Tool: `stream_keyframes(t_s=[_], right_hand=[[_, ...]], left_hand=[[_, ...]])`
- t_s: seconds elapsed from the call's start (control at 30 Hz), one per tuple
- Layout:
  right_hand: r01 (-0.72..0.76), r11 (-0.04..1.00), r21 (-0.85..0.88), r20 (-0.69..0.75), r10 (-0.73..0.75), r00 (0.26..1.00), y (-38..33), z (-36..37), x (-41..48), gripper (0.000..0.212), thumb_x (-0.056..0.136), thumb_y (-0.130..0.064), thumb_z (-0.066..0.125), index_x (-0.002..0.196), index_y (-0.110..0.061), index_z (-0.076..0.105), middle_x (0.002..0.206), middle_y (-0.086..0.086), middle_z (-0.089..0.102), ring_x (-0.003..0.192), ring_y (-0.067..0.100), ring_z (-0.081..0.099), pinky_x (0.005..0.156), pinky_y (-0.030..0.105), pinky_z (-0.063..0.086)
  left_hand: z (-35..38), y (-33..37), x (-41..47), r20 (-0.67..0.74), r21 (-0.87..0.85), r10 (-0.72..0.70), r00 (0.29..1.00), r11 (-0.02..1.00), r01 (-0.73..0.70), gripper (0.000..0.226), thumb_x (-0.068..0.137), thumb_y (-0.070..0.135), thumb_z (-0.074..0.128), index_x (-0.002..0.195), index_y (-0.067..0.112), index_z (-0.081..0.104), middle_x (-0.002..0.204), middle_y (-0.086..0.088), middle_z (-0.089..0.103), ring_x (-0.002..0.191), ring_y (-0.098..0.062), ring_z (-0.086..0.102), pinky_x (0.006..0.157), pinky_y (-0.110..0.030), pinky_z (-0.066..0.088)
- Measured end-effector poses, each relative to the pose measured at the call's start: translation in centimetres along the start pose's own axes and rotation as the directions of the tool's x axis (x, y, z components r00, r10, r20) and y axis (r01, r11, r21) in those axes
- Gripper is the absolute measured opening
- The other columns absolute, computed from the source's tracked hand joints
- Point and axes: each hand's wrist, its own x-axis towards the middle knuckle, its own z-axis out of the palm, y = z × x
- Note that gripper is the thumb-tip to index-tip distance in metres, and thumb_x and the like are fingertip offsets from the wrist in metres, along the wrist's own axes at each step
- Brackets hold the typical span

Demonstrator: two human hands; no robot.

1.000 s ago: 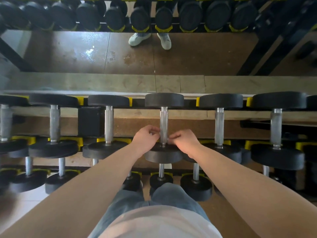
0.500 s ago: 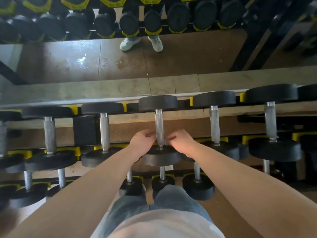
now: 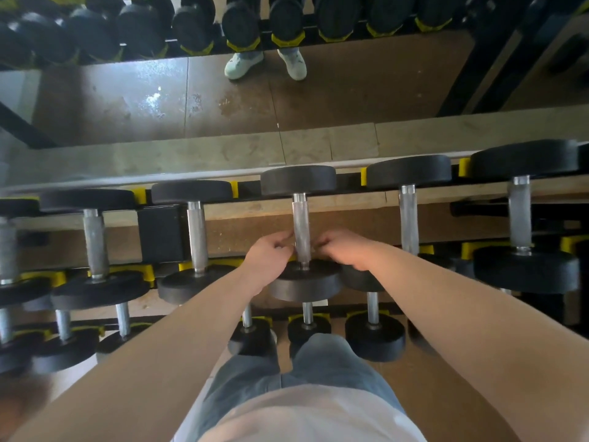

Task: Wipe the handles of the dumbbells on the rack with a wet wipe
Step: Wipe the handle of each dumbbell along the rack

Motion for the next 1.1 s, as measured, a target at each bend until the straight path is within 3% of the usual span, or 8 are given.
stream_keyframes(t_s=[0.1, 0.27, 0.4, 0.57, 0.67, 0.77, 1.0, 1.1], right_hand=[[0.003, 1.000, 0.014, -0.011, -0.002, 1.000, -0.2, -0.3, 0.8, 0.027, 0.099, -0.013, 0.061, 0.124, -0.021, 0.069, 0.108, -0.006, 0.064, 0.099, 0.016, 0.060, 0.085, 0.030, 0.050], [0.056, 0.736, 0.675, -0.147, 0.060, 0.987, -1.6, -1.6, 3.3, 0.025, 0.100, 0.000, 0.055, 0.107, -0.017, 0.072, 0.099, 0.009, 0.069, 0.077, 0.017, 0.058, 0.062, 0.026, 0.052], [0.121, 0.990, 0.073, -0.123, -0.111, 0.986, -1.2, -1.6, 2.5, 0.029, 0.100, -0.010, 0.058, 0.128, -0.017, 0.068, 0.111, -0.009, 0.062, 0.098, 0.008, 0.056, 0.086, 0.025, 0.046], [0.096, 0.963, -0.251, 0.125, -0.066, 0.990, -0.1, -1.0, 2.2, 0.022, 0.099, -0.018, 0.063, 0.119, -0.019, 0.070, 0.098, -0.012, 0.063, 0.101, 0.015, 0.062, 0.085, 0.030, 0.043], [0.041, 0.987, 0.152, -0.063, -0.031, 0.998, -0.9, -1.6, 2.9, 0.025, 0.099, -0.009, 0.059, 0.118, -0.022, 0.068, 0.102, -0.006, 0.064, 0.092, 0.014, 0.059, 0.079, 0.029, 0.048], [0.072, 0.756, 0.651, -0.187, 0.068, 0.980, -2.0, -2.2, 3.9, 0.025, 0.099, -0.002, 0.055, 0.104, -0.021, 0.070, 0.102, 0.008, 0.069, 0.095, 0.028, 0.058, 0.076, 0.036, 0.049], [0.073, 0.981, -0.181, 0.109, -0.054, 0.993, -1.2, -1.3, 1.0, 0.032, 0.101, -0.012, 0.057, 0.133, -0.013, 0.063, 0.130, 0.004, 0.064, 0.117, 0.021, 0.059, 0.095, 0.031, 0.042], [0.078, 0.980, -0.185, 0.069, -0.066, 0.995, -1.6, -1.1, 1.1, 0.024, 0.099, -0.012, 0.061, 0.122, -0.018, 0.067, 0.120, 0.001, 0.068, 0.103, 0.015, 0.060, 0.092, 0.030, 0.044]], left_hand=[[0.0, -0.2, 0.3, 0.015, -0.003, -0.003, 1.000, 1.000, 0.003, 0.045, 0.106, 0.024, 0.054, 0.151, 0.030, 0.050, 0.155, 0.001, 0.051, 0.143, -0.023, 0.046, 0.118, -0.042, 0.036], [-0.2, 0.2, 0.6, 0.028, 0.000, -0.025, 0.999, 1.000, 0.025, 0.045, 0.106, 0.020, 0.053, 0.150, 0.028, 0.052, 0.155, 0.002, 0.051, 0.144, -0.022, 0.045, 0.118, -0.040, 0.036], [-0.2, 0.1, 0.8, 0.041, 0.027, -0.011, 0.999, 1.000, 0.010, 0.044, 0.106, 0.018, 0.051, 0.149, 0.029, 0.053, 0.155, 0.003, 0.051, 0.144, -0.022, 0.045, 0.119, -0.039, 0.035], [-0.2, 0.0, 1.3, 0.055, 0.057, 0.002, 0.999, 0.998, -0.006, 0.041, 0.106, 0.021, 0.050, 0.146, 0.029, 0.058, 0.152, 0.002, 0.054, 0.141, -0.023, 0.048, 0.118, -0.040, 0.037], [-0.2, 0.0, 1.4, 0.067, 0.046, -0.004, 0.998, 0.999, 0.000, 0.041, 0.106, 0.019, 0.051, 0.145, 0.028, 0.059, 0.151, 0.003, 0.055, 0.141, -0.023, 0.048, 0.118, -0.040, 0.038], [-0.2, -0.2, 1.4, 0.063, 0.042, -0.007, 0.998, 0.999, 0.005, 0.044, 0.105, 0.017, 0.051, 0.147, 0.028, 0.056, 0.154, 0.005, 0.052, 0.146, -0.022, 0.044, 0.121, -0.042, 0.034], [-0.4, -0.7, 1.3, 0.042, 0.021, -0.033, 0.999, 0.999, 0.032, 0.048, 0.105, 0.016, 0.050, 0.151, 0.031, 0.048, 0.148, 0.003, 0.058, 0.143, -0.021, 0.046, 0.118, -0.038, 0.036], [-0.4, -0.7, 1.1, 0.048, 0.016, -0.017, 0.999, 1.000, 0.016, 0.047, 0.105, 0.014, 0.050, 0.149, 0.029, 0.051, 0.149, 0.002, 0.057, 0.144, -0.021, 0.044, 0.118, -0.037, 0.034]])
